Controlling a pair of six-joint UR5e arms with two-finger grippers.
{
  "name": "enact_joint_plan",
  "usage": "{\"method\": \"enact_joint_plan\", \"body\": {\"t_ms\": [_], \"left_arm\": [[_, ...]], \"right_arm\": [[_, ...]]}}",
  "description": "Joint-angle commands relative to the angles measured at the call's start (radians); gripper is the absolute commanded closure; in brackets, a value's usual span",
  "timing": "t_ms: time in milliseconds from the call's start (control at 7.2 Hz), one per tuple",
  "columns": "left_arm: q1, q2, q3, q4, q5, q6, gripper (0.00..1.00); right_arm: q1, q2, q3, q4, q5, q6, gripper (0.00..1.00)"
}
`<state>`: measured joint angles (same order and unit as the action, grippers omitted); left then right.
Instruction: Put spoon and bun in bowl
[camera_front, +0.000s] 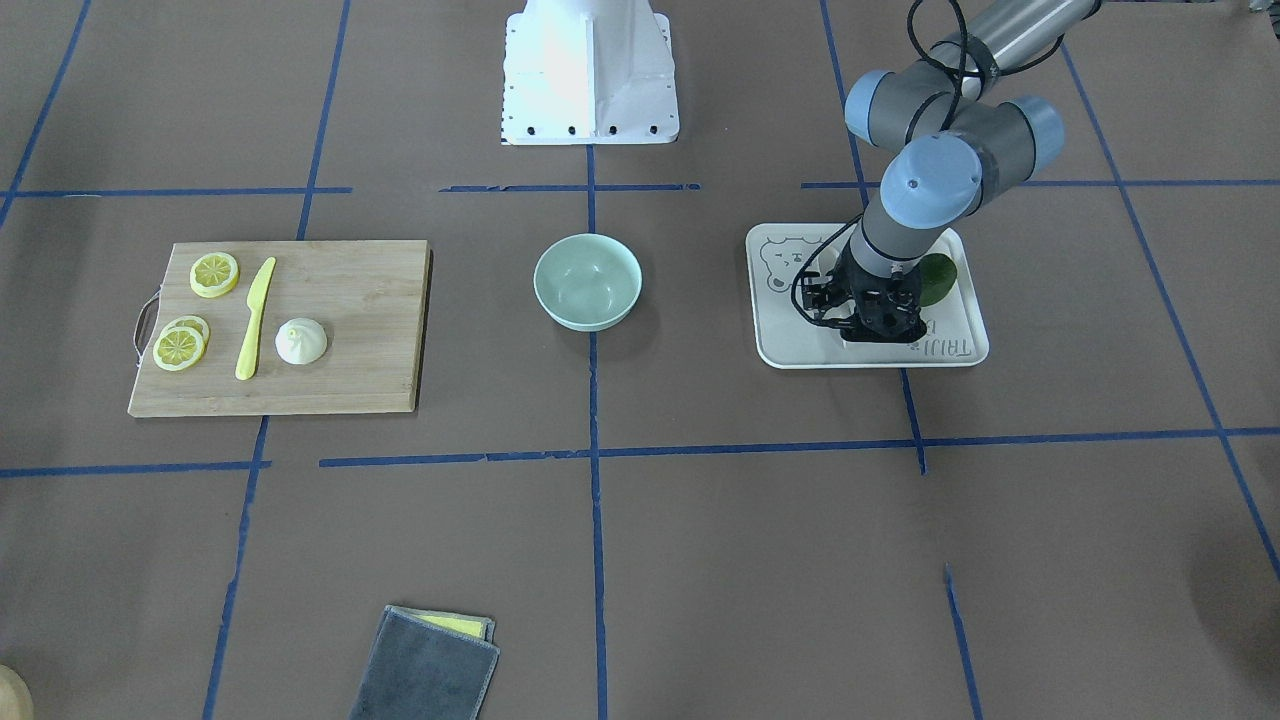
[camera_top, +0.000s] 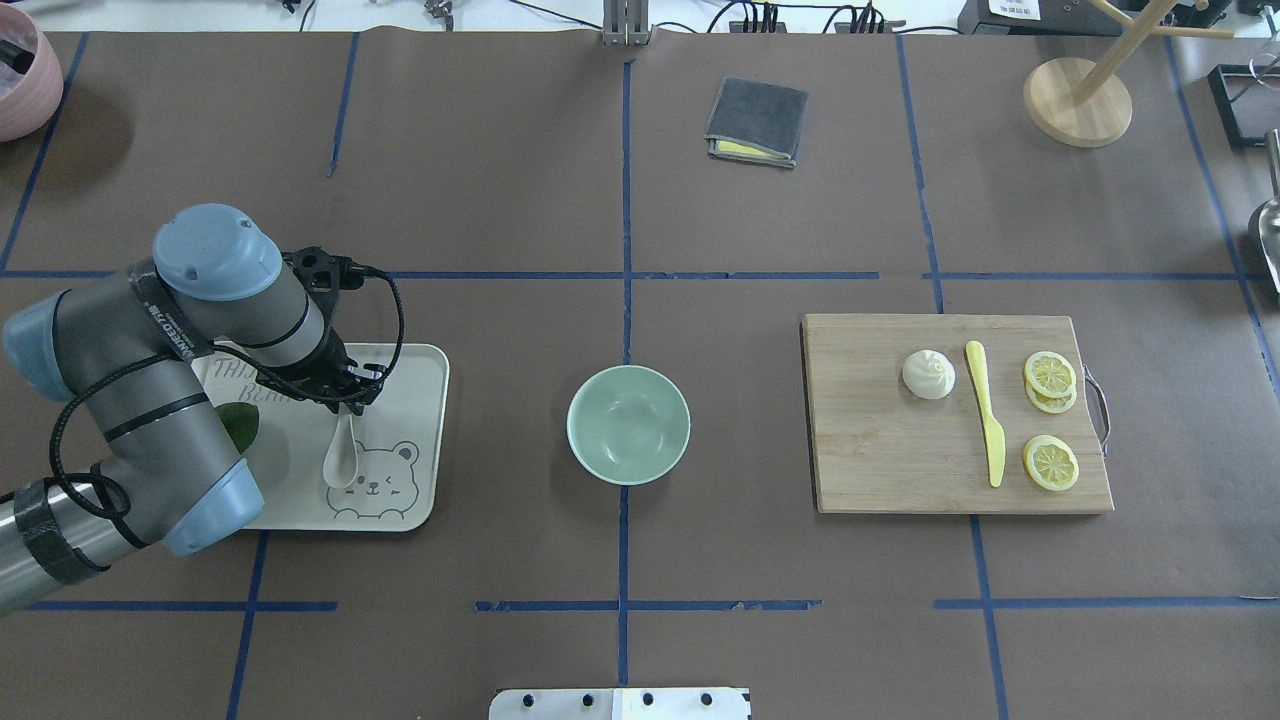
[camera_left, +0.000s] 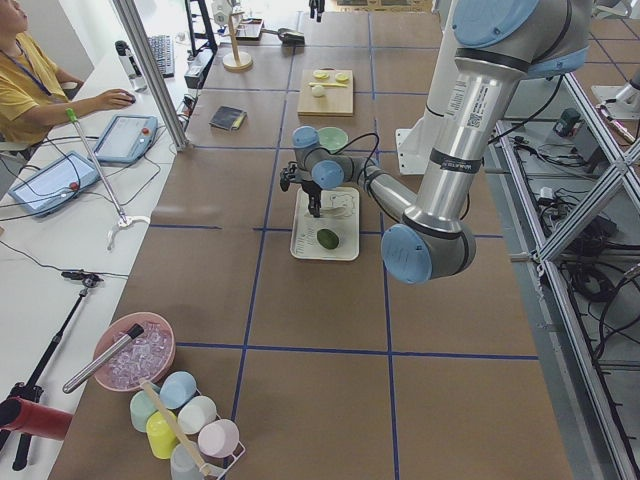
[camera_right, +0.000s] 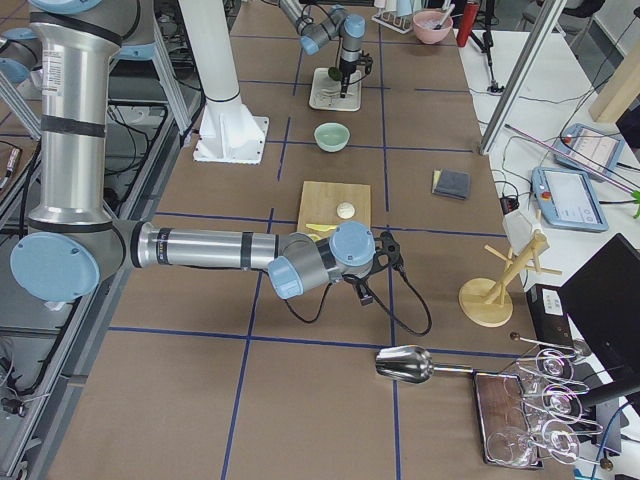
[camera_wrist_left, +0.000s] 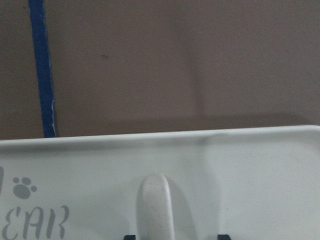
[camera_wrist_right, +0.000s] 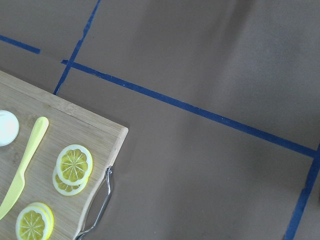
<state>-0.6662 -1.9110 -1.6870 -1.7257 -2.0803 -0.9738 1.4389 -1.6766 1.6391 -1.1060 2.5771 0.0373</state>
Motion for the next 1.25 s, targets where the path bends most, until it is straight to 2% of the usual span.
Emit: {"method": "enact_joint_plan", "body": {"t_ms": [0,278,417,556,694,833,972,1111], "left_arm": [[-0.001,-0.003,-0.020,0.000,0.000,0.000,1.00],[0.003,-0.044,-0.084,-0.009,-0.013,-0.012,1.00],[0.013,-0.150,-0.068,-0.012,-0.033,-0.082,1.00],[0.069,-0.249,-0.050,-0.047,-0.024,-0.182,1.00],[0.083,-0.322,0.005,-0.145,-0.015,-0.316,1.00],[0.120,-0.374,0.057,-0.244,0.131,-0.376,1.00],[0.169,-0.379,0.070,-0.303,0.254,-0.390,1.00],[0.171,-0.375,0.073,-0.305,0.264,-0.384,1.00]], "right_arm": [[0.000,-0.002,-0.002,0.000,0.000,0.000,0.00],[0.000,-0.006,-0.004,0.000,0.002,0.000,0.00],[0.000,-0.006,-0.004,0.000,0.002,0.000,0.00],[0.000,-0.008,-0.002,0.000,0.003,0.001,0.00],[0.000,-0.008,0.001,0.000,0.003,0.001,0.00],[0.000,-0.008,0.001,0.000,0.005,0.001,0.00],[0.000,-0.006,0.004,0.002,0.011,0.001,0.00],[0.000,-0.008,0.002,0.002,0.024,0.000,0.00]]}}
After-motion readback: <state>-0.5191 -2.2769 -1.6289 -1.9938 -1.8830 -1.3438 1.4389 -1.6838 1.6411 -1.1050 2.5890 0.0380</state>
